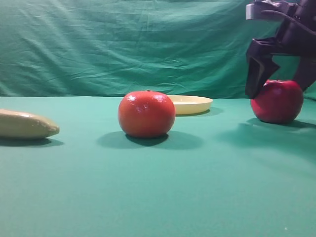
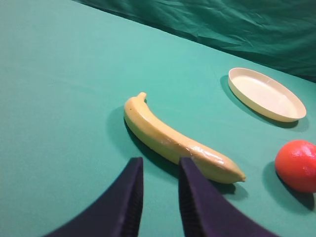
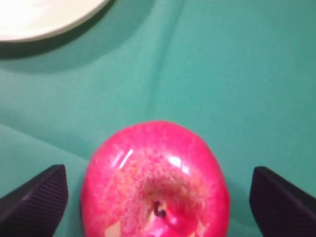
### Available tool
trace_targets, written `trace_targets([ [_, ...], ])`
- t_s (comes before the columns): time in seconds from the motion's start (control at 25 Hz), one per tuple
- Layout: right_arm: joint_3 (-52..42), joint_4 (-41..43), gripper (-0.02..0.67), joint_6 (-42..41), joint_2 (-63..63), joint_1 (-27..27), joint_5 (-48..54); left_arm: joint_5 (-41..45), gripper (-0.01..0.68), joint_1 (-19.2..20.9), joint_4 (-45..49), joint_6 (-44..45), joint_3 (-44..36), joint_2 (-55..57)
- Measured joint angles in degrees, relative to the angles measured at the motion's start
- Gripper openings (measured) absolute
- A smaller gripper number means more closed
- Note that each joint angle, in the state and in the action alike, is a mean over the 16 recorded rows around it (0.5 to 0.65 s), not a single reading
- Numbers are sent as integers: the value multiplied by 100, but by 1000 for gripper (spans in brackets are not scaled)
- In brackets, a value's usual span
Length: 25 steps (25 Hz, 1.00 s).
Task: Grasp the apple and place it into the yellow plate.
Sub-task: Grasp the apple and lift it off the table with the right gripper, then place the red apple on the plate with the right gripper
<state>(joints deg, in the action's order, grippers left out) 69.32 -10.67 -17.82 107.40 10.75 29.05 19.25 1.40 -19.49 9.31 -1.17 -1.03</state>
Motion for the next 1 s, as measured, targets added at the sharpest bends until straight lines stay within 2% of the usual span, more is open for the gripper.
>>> trace_targets([
  [0.16, 389, -133, 485, -1, 50, 8, 189, 0, 157, 0, 0, 0, 0, 0],
  [0.36, 1115, -358, 474, -75, 137, 131, 409, 0, 157, 0, 0, 0, 0, 0],
  [0.72, 2547, -696, 474, -384, 784, 727, 512, 0, 157, 0, 0, 0, 0, 0],
  [1.0, 3108, -711, 474, -641, 1586, 1159, 381, 0, 157, 0, 0, 0, 0, 0],
])
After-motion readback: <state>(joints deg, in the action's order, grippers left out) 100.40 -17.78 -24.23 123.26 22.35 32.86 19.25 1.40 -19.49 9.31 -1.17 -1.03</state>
